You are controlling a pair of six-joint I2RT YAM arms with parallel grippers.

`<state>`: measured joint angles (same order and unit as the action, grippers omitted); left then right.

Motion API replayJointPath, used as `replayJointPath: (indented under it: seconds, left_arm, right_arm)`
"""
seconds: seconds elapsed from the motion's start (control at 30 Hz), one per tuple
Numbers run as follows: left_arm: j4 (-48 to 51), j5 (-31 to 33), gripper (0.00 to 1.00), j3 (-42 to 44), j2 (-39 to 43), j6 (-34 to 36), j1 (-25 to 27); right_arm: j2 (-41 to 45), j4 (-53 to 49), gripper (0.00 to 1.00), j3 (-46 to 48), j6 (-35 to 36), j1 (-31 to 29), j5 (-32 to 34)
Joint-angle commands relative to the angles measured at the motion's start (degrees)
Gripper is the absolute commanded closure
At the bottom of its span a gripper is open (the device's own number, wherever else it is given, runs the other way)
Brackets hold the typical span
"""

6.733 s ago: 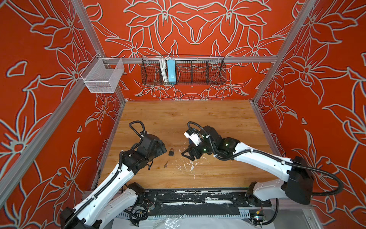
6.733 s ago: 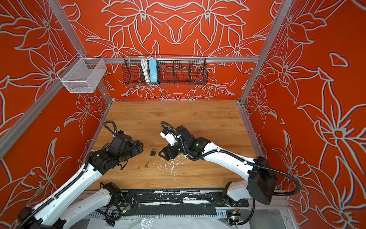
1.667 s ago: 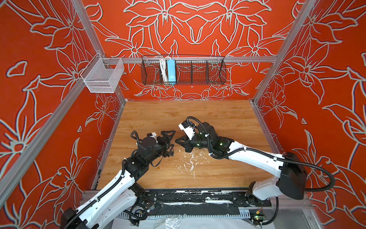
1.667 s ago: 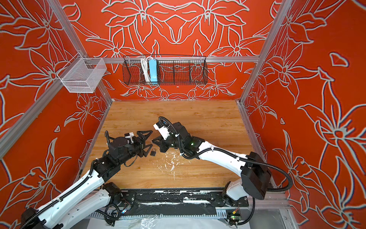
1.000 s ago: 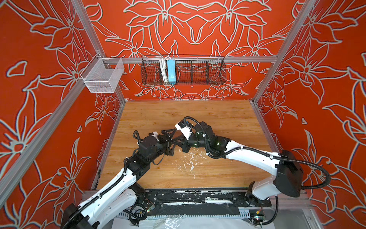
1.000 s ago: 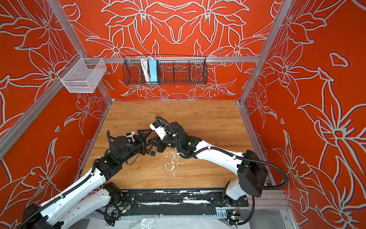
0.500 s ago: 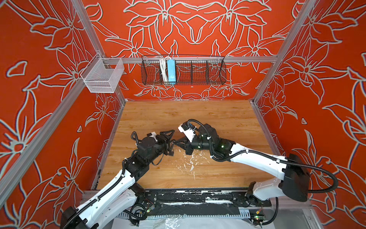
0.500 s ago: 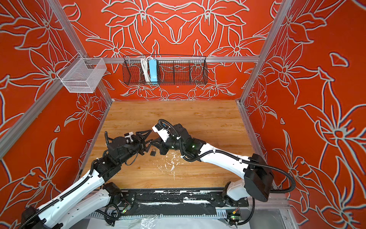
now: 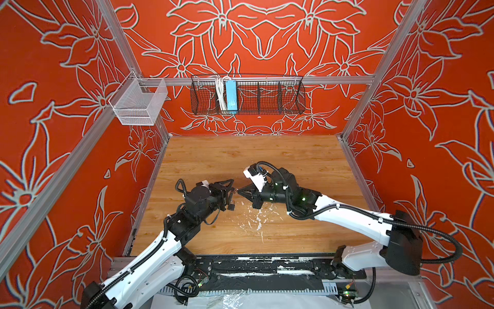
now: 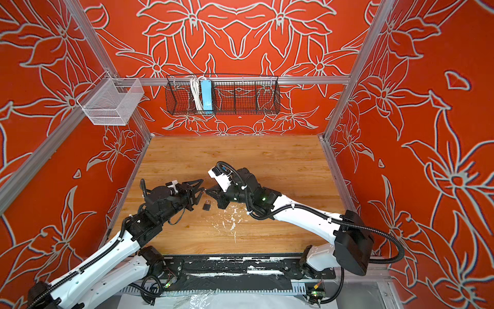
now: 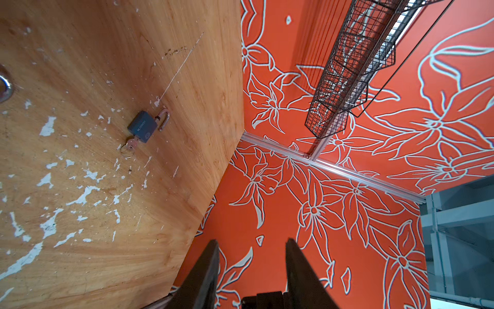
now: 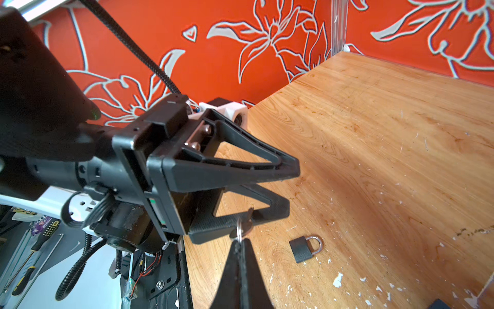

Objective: Unlock with the key

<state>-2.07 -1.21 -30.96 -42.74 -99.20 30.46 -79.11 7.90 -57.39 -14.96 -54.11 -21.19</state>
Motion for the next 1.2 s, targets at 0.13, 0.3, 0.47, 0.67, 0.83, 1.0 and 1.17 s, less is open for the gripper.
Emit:
replayJointPath:
  seconds: [0.13,0.3,0.47,0.67,0.83,1.0,1.17]
  left_arm:
    - [1.2,1.0,0.65,0.3,0.6,-0.4,0.3]
    - [1.8,1.5,0.7,0.6,0.6,-1.0,0.3]
    - [2.3,1.9,0.76,0.3,0.6,-0.5,0.3]
    - [2.6,1.7,0.85,-0.5,0.1,0.2,0.3]
    - [2.0,1.4,0.9,-0.7,-0.4,0.4,0.3]
    - [2.2,1.2,0.96,-1.6,-0.8,1.3,0.3]
    - [2.4,1.2,1.0,-2.3,-1.3,2.1,0.3]
  right_arm:
    - [0.9,-0.1,1.0,0.7,0.7,-0.3,2.0]
    - [1.1,-0.8,1.0,0.6,0.9,-0.2,2.9]
    - [1.1,-0.5,1.0,0.6,0.6,-0.3,2.6]
    - [0.7,-0.7,1.0,0.3,1.0,-0.2,2.5]
    - [0.8,-1.3,1.0,0.3,1.1,-0.3,2.6]
    - [1.1,-1.7,1.0,0.5,1.2,-0.2,3.1]
    - [1.7,-2.2,1.0,0.6,1.3,-0.2,3.6]
